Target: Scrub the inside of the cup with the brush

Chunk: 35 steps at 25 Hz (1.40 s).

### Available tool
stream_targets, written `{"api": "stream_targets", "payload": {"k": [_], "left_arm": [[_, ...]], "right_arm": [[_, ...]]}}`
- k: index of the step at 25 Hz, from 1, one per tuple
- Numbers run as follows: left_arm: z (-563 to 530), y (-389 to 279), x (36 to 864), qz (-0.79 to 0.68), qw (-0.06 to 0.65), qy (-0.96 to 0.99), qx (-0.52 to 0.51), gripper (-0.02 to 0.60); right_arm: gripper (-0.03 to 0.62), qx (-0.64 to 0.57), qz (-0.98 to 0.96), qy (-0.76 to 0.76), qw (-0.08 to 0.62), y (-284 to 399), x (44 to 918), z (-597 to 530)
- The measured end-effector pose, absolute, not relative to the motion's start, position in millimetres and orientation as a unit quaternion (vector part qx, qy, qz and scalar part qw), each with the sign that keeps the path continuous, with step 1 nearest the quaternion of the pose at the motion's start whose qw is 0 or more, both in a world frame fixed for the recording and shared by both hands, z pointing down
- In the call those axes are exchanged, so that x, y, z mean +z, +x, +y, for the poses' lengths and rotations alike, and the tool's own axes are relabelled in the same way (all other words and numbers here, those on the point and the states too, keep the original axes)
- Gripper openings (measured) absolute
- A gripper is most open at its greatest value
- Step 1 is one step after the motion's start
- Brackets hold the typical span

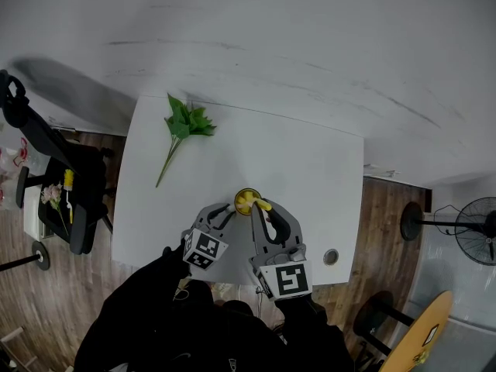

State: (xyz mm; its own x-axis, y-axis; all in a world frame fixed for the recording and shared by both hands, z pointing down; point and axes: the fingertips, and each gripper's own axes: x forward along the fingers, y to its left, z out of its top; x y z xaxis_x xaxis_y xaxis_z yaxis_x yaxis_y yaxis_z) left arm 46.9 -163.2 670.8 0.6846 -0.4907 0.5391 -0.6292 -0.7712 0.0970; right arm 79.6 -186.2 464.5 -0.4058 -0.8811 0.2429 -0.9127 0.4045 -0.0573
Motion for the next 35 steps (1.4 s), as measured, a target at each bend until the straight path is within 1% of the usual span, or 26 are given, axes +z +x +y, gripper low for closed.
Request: {"api": "stream_targets", "payload": {"k": [6, 12, 20, 35], "left_arm": [[-161.7, 47.5, 670.2, -0.318, 0.14, 0.904, 0.248, 0.098], [-161.1, 48.2, 670.9, -0.319, 0.141, 0.903, 0.252, 0.098], [-161.4, 49.1, 671.3, -0.321, 0.143, 0.9, 0.257, 0.1], [-154.4, 45.0, 669.1, -0.344, 0.156, 0.888, 0.261, 0.1]], "right_arm": [[0.066, 0.093, -0.824, 0.551, 0.097, 95.0, 463.1, -175.1], [0.067, 0.089, -0.822, 0.557, 0.082, 110.7, 462.5, -175.0], [0.066, 0.078, -0.824, 0.555, 0.077, 111.2, 453.6, -182.1], [0.066, 0.032, -0.827, 0.559, 0.059, 112.5, 397.6, -162.6]]}}
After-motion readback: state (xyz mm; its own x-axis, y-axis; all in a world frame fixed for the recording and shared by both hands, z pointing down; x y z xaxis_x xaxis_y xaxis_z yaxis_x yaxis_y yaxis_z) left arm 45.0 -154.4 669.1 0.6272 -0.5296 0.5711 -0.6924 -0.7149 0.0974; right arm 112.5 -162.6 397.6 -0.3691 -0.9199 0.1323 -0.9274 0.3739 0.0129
